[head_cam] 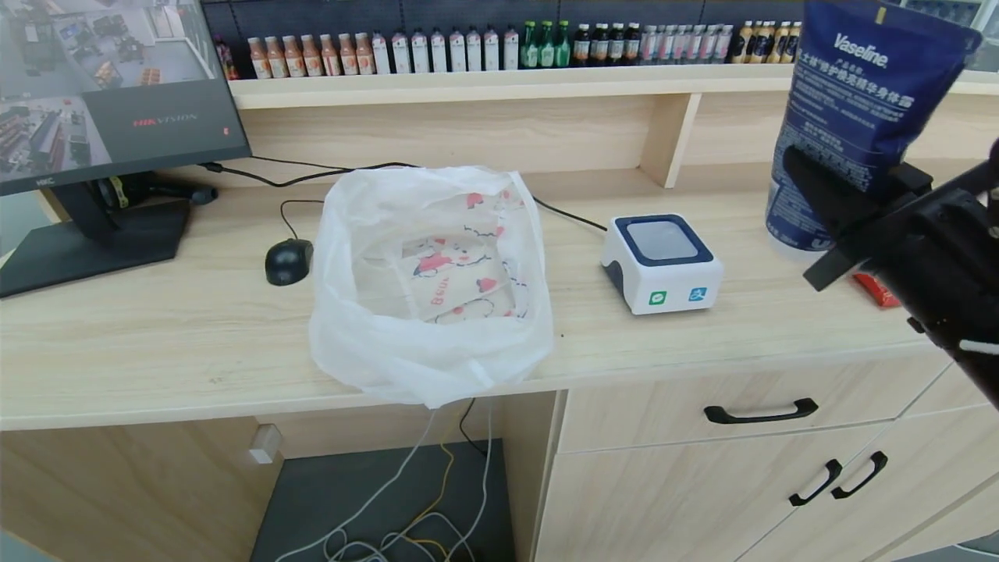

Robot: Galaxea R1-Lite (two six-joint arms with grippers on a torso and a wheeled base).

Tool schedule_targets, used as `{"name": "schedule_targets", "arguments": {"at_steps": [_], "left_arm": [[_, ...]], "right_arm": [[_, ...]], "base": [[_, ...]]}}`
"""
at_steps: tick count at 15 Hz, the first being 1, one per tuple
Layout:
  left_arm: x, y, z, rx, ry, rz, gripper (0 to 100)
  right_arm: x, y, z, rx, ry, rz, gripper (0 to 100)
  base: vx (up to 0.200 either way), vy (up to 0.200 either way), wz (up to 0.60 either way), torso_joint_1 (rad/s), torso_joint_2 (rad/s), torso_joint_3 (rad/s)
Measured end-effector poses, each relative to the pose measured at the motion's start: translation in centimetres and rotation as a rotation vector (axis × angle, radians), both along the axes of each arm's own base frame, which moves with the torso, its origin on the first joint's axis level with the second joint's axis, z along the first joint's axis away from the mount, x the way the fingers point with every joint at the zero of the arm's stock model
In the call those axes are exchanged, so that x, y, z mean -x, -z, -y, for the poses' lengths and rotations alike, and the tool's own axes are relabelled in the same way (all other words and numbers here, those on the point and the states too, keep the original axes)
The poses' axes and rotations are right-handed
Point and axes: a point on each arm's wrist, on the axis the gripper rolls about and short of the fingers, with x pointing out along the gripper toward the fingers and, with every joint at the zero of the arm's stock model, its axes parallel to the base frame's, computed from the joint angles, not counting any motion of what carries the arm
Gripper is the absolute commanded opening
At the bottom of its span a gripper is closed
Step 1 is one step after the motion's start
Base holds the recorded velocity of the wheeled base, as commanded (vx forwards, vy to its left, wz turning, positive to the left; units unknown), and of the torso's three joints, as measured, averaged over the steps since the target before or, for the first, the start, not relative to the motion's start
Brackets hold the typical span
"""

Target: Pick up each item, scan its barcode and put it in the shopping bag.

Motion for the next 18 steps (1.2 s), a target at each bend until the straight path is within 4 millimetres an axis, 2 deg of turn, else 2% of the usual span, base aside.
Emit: {"name": "schedule_targets", "arguments": {"at_steps": [3,6,11,14,18], "left_arm": [[0.0,0.0,0.0,0.0,-0.001,0.0,100],[0.0,0.0,0.0,0.0,0.0,0.0,100],[0.0,0.0,0.0,0.0,0.0,0.0,100],[0.0,0.0,0.0,0.0,0.0,0.0,100],[0.0,0.0,0.0,0.0,0.0,0.0,100]], "right_arm": [[-1.6,-2.0,-0.9,0.122,-0.047,0.009,0],[-2.5,-3.0,-1.4,0.196,-0.07,0.04,0],[-4.1,-2.0,-1.6,0.333,-0.116,0.081,0],[-6.1,-2.1,-1.8,0.402,-0.174,0.139,0],[-8.4,-1.3,-1.6,0.55,-0.217,0.116,0]], "base": [[0.0,0.0,0.0,0.0,0.0,0.0],[0.0,0.0,0.0,0.0,0.0,0.0],[0.0,0.0,0.0,0.0,0.0,0.0],[0.0,0.0,0.0,0.0,0.0,0.0],[0.0,0.0,0.0,0.0,0.0,0.0]]}}
